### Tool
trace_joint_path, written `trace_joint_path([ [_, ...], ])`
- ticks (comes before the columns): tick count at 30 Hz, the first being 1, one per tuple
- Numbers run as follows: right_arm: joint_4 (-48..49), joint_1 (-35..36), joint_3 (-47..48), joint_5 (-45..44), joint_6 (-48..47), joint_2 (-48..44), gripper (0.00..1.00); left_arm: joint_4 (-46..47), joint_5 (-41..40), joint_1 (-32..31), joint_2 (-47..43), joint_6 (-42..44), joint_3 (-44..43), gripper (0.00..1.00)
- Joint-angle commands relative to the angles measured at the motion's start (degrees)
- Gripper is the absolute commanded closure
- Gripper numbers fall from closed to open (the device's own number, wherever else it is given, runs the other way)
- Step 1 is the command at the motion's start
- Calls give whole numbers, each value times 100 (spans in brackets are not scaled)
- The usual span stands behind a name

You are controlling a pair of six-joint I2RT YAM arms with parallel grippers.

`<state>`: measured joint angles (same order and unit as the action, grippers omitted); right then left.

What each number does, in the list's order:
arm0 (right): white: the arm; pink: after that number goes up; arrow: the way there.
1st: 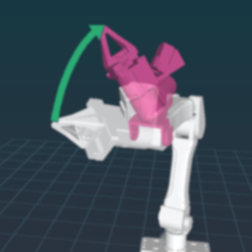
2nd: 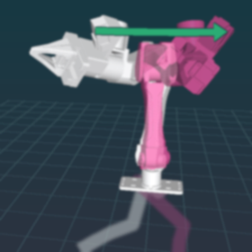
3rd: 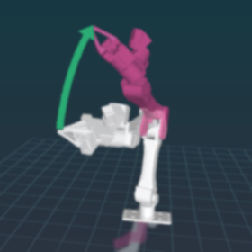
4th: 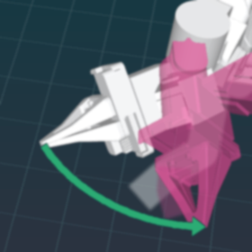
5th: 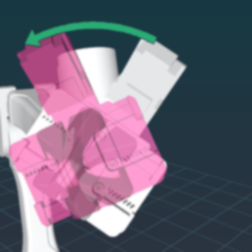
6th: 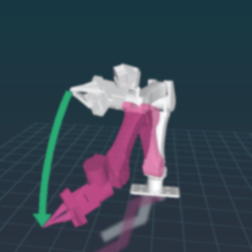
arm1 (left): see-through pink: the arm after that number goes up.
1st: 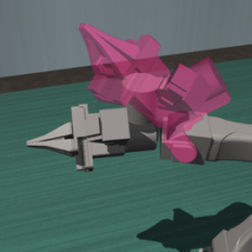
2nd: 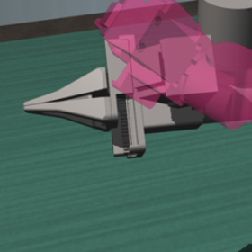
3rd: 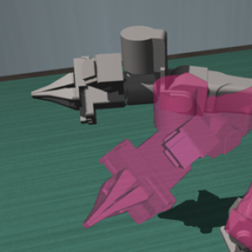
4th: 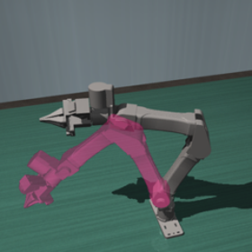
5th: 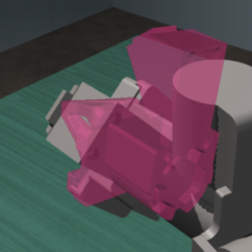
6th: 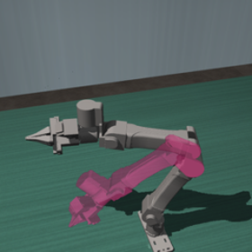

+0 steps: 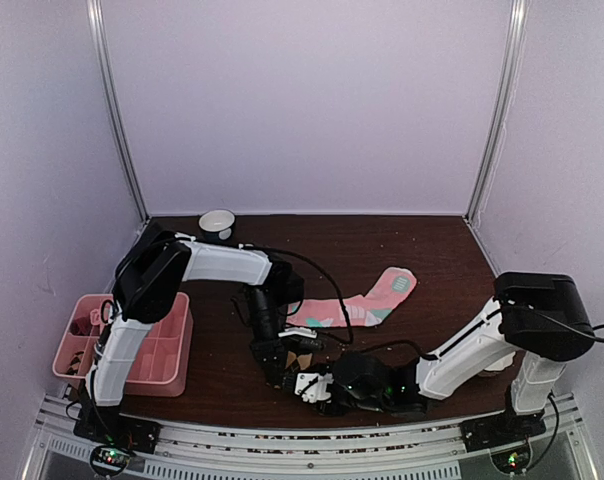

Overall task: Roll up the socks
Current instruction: Roll the sock.

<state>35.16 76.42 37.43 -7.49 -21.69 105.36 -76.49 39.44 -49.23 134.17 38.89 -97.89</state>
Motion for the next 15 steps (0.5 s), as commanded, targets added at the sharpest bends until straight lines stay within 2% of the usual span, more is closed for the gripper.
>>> trace_joint_path([
  [1, -287, 30, 169, 126, -212, 93, 58, 340, -877, -8, 451, -63, 13, 88],
  [9, -574, 95, 419, -48, -314, 309, 56, 306, -882, 10, 479, -45, -65, 87],
  [13, -698, -13, 591, -44, -221, 524, 64, 368, -883, 10, 417, -29, 2, 81],
  [15, -878, -64, 653, 1, -106, 590, 75, 487, -906, 20, 331, -60, 85, 75],
])
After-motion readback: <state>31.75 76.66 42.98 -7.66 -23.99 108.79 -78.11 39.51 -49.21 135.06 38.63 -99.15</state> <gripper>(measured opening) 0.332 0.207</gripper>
